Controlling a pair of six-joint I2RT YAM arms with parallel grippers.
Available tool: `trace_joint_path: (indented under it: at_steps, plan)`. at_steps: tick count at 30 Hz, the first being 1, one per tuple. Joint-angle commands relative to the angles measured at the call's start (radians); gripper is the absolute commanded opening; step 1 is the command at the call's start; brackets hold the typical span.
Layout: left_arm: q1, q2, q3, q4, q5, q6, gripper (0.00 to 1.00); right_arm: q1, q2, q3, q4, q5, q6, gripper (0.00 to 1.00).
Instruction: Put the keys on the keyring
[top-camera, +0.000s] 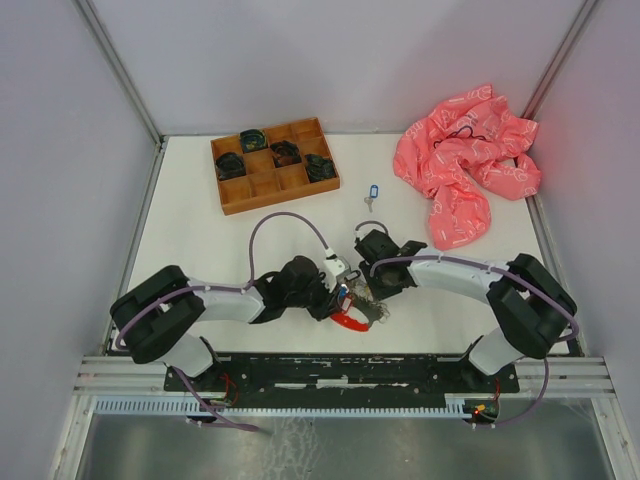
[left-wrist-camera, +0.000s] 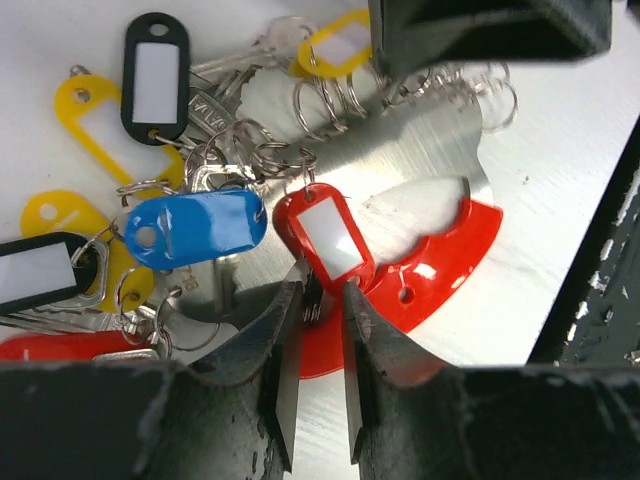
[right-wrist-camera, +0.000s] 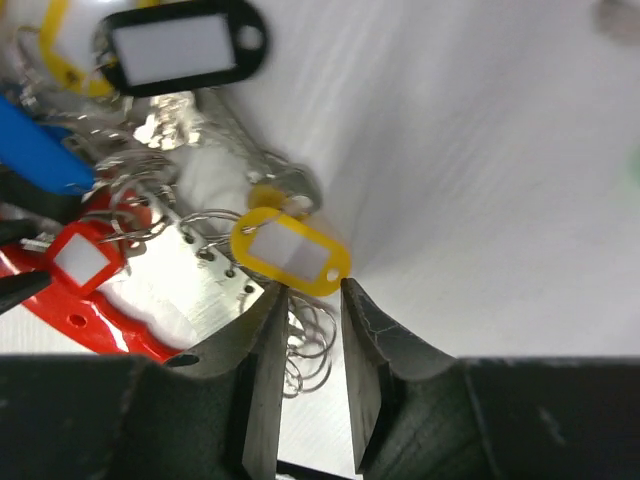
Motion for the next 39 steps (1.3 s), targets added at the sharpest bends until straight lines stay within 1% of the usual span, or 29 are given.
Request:
trace_joint_path:
  at_steps: [1, 8, 10, 12, 16, 19, 20, 24, 28, 31, 34, 37, 39]
  plan:
    - [-0.003, -0.010, 0.002, -0.104, -0.081, -0.037, 0.29, -0.046, -0.069, 0.004, 0.040, 0.127, 0.001, 0.34]
    - [-0.002, -0.023, -0.001, -0.137, -0.108, -0.056, 0.28, -0.086, -0.063, 0.034, 0.040, 0.153, -0.006, 0.37]
    - [-0.002, -0.036, -0.007, -0.137, -0.110, -0.063, 0.28, -0.088, -0.067, 0.049, 0.033, 0.085, -0.039, 0.39]
    - [-0.003, -0.049, -0.011, -0.136, -0.114, -0.066, 0.28, -0.088, -0.074, 0.060, 0.021, 0.012, -0.024, 0.41]
    - [-0.002, -0.063, -0.016, -0.132, -0.116, -0.075, 0.28, -0.087, -0.061, 0.080, 0.015, -0.168, 0.057, 0.46]
    - [-0.003, -0.062, -0.018, -0.119, -0.109, -0.081, 0.28, -0.087, -0.029, 0.083, 0.017, -0.218, 0.143, 0.49]
    - [-0.003, -0.061, -0.020, -0.115, -0.108, -0.083, 0.28, -0.087, -0.020, 0.089, 0.010, -0.227, 0.164, 0.52]
    - [-0.002, -0.062, -0.030, -0.097, -0.105, -0.088, 0.28, -0.087, 0.018, 0.100, -0.013, -0.250, 0.212, 0.53]
    - [-0.002, -0.058, -0.033, -0.089, -0.093, -0.086, 0.28, -0.088, 0.067, 0.096, 0.019, -0.253, 0.243, 0.54]
    - [-0.003, -0.064, -0.041, -0.089, -0.084, -0.086, 0.27, -0.090, 0.067, 0.099, 0.062, -0.191, 0.263, 0.55]
    - [-0.003, -0.076, -0.053, -0.089, -0.085, -0.083, 0.27, -0.095, 0.062, 0.105, 0.104, -0.133, 0.263, 0.56]
    - [-0.003, -0.088, -0.060, -0.094, -0.086, -0.077, 0.27, -0.097, 0.081, 0.143, 0.115, -0.132, 0.244, 0.57]
    - [-0.003, -0.092, -0.062, -0.094, -0.088, -0.074, 0.26, -0.098, 0.104, 0.168, 0.119, -0.160, 0.228, 0.57]
